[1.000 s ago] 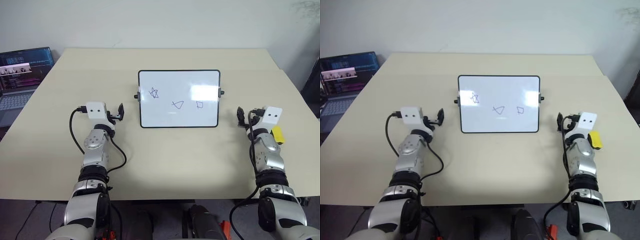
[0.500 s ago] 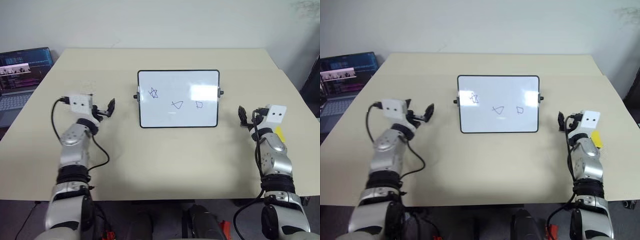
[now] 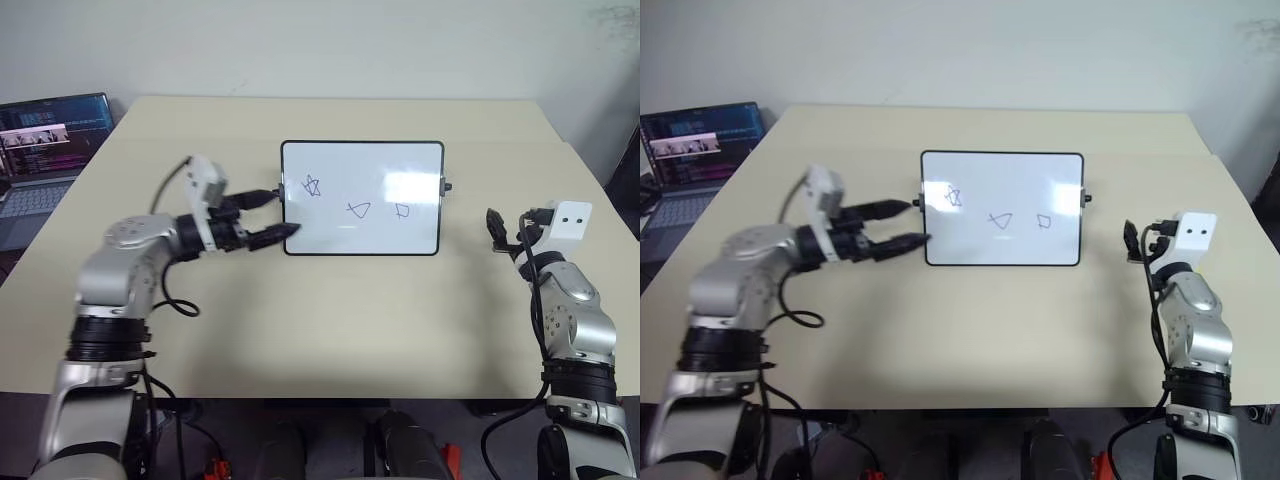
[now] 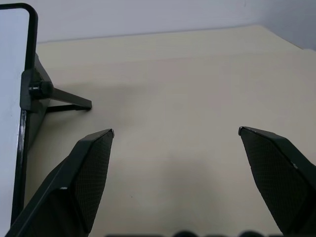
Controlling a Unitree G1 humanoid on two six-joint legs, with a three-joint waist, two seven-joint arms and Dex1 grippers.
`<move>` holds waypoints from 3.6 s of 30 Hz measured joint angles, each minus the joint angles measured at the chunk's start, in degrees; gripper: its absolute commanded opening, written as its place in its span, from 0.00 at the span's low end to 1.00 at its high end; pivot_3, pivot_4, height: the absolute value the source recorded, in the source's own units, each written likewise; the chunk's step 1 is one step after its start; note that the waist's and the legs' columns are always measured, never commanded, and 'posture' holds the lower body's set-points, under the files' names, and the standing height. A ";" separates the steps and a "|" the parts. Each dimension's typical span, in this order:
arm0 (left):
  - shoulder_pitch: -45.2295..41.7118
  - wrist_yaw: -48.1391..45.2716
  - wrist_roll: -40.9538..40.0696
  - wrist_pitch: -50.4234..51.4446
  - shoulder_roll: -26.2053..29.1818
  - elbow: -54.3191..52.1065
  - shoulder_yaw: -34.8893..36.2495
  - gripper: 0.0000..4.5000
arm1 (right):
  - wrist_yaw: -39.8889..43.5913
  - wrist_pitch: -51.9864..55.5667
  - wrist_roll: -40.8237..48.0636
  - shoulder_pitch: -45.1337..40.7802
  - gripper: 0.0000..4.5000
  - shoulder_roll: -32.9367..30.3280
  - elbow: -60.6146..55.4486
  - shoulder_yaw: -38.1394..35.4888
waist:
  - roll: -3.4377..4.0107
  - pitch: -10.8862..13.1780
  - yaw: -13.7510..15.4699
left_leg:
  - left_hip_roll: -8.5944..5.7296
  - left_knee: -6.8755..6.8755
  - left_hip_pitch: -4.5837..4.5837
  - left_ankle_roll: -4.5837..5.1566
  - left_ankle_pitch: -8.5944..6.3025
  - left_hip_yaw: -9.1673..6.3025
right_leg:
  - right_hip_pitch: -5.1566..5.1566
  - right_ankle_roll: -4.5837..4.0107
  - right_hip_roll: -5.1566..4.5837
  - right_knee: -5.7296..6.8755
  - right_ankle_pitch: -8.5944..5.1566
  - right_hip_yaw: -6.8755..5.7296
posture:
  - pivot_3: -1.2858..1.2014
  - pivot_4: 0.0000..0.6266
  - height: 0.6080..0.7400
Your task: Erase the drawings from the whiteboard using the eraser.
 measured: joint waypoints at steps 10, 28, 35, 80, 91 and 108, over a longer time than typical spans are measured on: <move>-8.24 -4.39 3.43 -1.99 -15.48 4.80 -11.00 1.00 | -2.27 6.16 1.29 0.26 0.99 -1.53 -6.43 -2.40 | 0.01 0.00 -0.07 | -0.02 0.00 -0.02 0.01 0.00 0.00 | 0.00 -0.01 0.00 -0.04 0.00 0.02 | 0.52 0.24 1.00; -9.05 -8.64 7.81 -5.72 -24.00 6.50 -17.44 1.00 | 2.52 51.13 11.32 -0.26 0.99 -23.60 -7.36 -12.11 | 0.05 0.00 0.15 | -0.06 0.02 0.01 0.03 0.01 0.00 | 0.10 0.01 0.00 -0.08 -0.02 0.04 | 0.52 0.24 1.00; -9.05 -9.56 8.22 -6.35 -25.20 6.70 -18.48 1.00 | 8.46 54.96 11.15 -1.00 0.99 -27.45 -1.13 -6.98 | 0.05 0.00 -0.04 | -0.07 0.02 0.04 0.03 0.01 0.01 | 0.10 0.03 0.00 -0.09 -0.03 0.05 | 0.52 0.24 1.00; -7.06 -6.42 8.79 -4.85 -18.14 2.93 -14.67 1.00 | 12.83 45.48 2.64 -8.24 0.25 -25.50 2.86 4.60 | 0.08 0.01 -0.12 | -0.07 0.03 0.06 0.03 0.01 -0.04 | 0.16 0.04 -0.01 -0.14 -0.04 0.02 | 0.52 0.24 1.00; -2.79 -1.34 8.74 -3.47 -5.02 1.56 -2.73 1.00 | 10.41 46.63 2.49 -12.95 0.25 -21.28 -6.26 6.15 | 0.10 0.03 0.04 | -0.06 -0.02 -0.04 0.03 0.00 -0.20 | 0.15 0.04 -0.04 -0.25 -0.04 -0.17 | 0.52 0.24 1.00; 0.46 4.33 8.99 -3.96 -0.56 1.37 1.84 1.00 | 11.94 38.74 2.33 -19.04 0.25 -16.32 -5.70 8.45 | 0.12 0.04 0.03 | -0.06 -0.01 -0.05 0.03 0.00 -0.25 | 0.14 0.03 -0.04 -0.22 -0.03 -0.22 | 0.52 0.24 1.00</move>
